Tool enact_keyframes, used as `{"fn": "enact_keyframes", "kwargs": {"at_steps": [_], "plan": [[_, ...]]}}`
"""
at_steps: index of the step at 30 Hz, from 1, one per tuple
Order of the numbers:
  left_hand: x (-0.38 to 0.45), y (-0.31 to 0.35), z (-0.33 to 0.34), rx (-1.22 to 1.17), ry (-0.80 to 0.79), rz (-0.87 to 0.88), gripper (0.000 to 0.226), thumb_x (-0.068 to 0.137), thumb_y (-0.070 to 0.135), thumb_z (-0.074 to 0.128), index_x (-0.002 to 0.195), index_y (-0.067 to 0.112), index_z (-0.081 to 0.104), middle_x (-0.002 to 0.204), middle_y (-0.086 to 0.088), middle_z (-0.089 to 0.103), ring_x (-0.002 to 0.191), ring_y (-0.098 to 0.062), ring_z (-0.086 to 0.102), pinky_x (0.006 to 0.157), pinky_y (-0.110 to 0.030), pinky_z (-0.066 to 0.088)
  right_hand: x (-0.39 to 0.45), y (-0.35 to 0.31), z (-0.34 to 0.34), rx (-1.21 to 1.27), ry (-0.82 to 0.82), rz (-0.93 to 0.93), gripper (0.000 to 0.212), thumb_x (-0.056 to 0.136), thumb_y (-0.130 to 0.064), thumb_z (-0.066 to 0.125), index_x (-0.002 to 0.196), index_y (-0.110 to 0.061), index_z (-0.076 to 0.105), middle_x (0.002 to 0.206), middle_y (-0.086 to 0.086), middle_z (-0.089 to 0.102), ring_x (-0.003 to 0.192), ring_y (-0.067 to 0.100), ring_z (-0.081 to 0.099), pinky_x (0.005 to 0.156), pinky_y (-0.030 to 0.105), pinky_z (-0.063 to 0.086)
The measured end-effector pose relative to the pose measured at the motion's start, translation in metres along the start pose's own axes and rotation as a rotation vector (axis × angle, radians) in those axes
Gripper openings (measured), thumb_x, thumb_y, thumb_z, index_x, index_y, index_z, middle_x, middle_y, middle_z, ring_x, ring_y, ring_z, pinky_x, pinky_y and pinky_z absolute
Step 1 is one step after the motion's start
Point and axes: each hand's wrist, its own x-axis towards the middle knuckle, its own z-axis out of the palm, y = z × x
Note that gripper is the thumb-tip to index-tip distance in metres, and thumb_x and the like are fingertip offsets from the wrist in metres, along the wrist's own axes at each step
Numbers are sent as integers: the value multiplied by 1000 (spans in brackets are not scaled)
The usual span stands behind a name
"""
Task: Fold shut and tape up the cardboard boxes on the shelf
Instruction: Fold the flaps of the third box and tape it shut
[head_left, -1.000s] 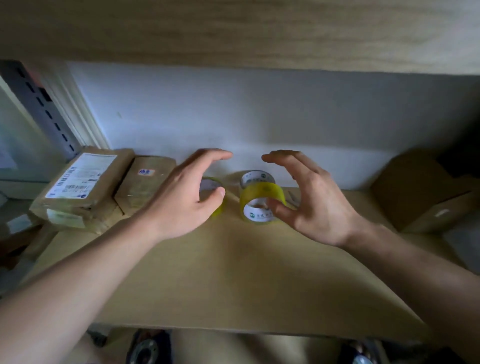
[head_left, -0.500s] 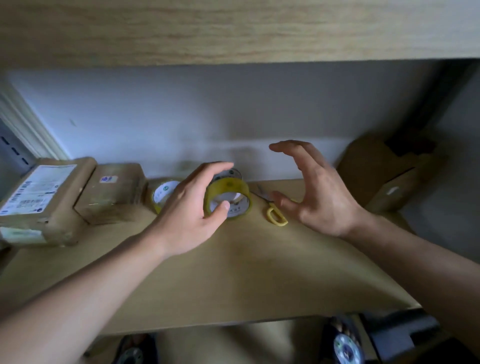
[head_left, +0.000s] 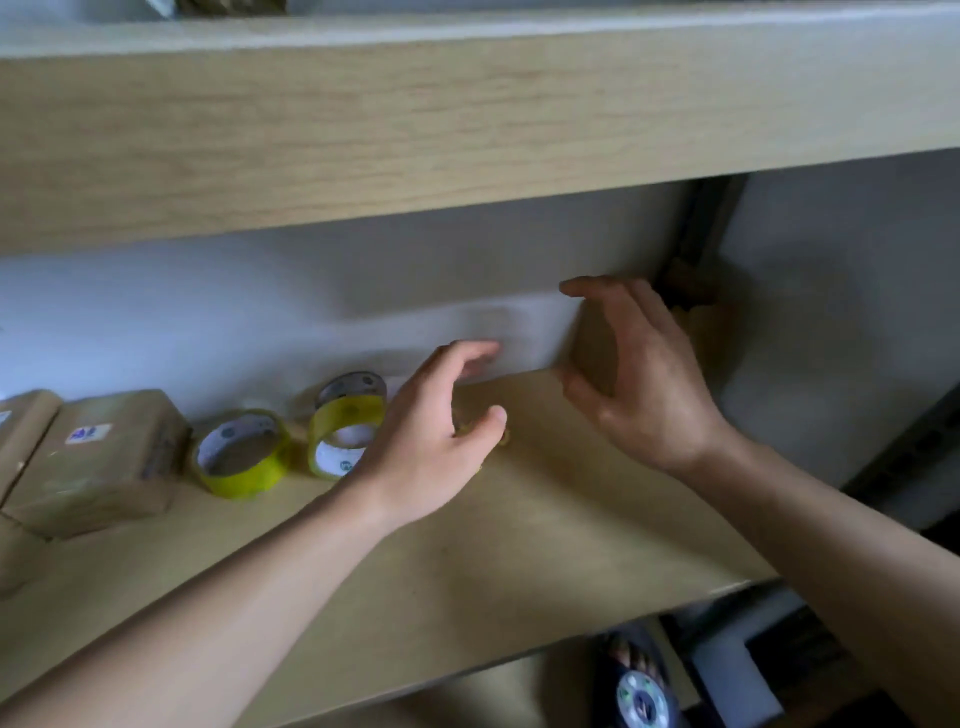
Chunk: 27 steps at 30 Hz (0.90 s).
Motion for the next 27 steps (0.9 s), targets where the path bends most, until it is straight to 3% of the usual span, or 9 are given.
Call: {"fn": "enact_keyframes", "kwargs": {"at_steps": [3,7,11,14,17,20,22,25,27], "plan": [[20,11,33,-47,-27,18,45,88,22,64,132,31,57,129,20,61,123,4,55,94,-30,52,-1,10,-16,-58,65,52,62,78,-14,75,137,-16,55,130,6,54,122,25,50,99,21,36],[42,24,70,-116,-74,5,46,86,14,67,128,31,57,92,13,63,91,-5,61,74,-19,45,1,27,-34,-133,177,122,58,75,-17,71,131,-17,58,123,8,56,115,30,51,93,39,47],[61,32,102,-71,-100,-22,56,87,13,69,138,28,51,84,8,58,75,-7,57,71,-25,50,5,41,-31,-237,175,205,53,77,-24,62,130,-17,58,124,12,55,117,36,48,88,52,49],[81,41,117,-29,-143,-61,72,86,9,64,148,33,37,110,5,68,96,-11,66,84,-33,57,8,51,-25,-330,118,284,55,77,-21,62,131,-18,58,135,14,52,127,39,43,95,56,46],[97,50,121,49,-220,-78,85,88,6,59,158,37,22,140,-9,60,123,-28,60,101,-35,52,10,63,-27,-352,159,349,52,80,-22,61,132,-17,59,142,16,49,131,42,42,100,55,43],[115,52,124,139,-313,-46,87,89,3,59,161,33,20,138,-16,59,122,-35,57,81,-19,43,10,75,-26,-323,126,388,52,85,-39,40,129,-18,60,140,18,48,130,42,45,101,54,47],[123,51,126,177,-370,-45,83,90,4,60,160,31,25,140,-14,58,125,-34,56,82,-17,39,9,83,-23,-309,76,406,53,89,-43,34,127,-18,61,136,18,49,124,42,50,98,51,50],[127,49,130,219,-411,-68,78,88,13,62,155,34,29,145,-10,54,130,-32,53,98,-33,47,5,98,-19,-273,73,401,37,101,-35,41,125,-18,63,131,16,53,113,37,56,90,43,51],[129,47,132,236,-353,-70,65,83,17,63,140,32,36,127,-12,60,113,-35,61,84,-37,51,6,102,-17,-273,78,402,35,104,-36,40,124,-20,63,128,12,57,109,33,58,84,38,50]]}}
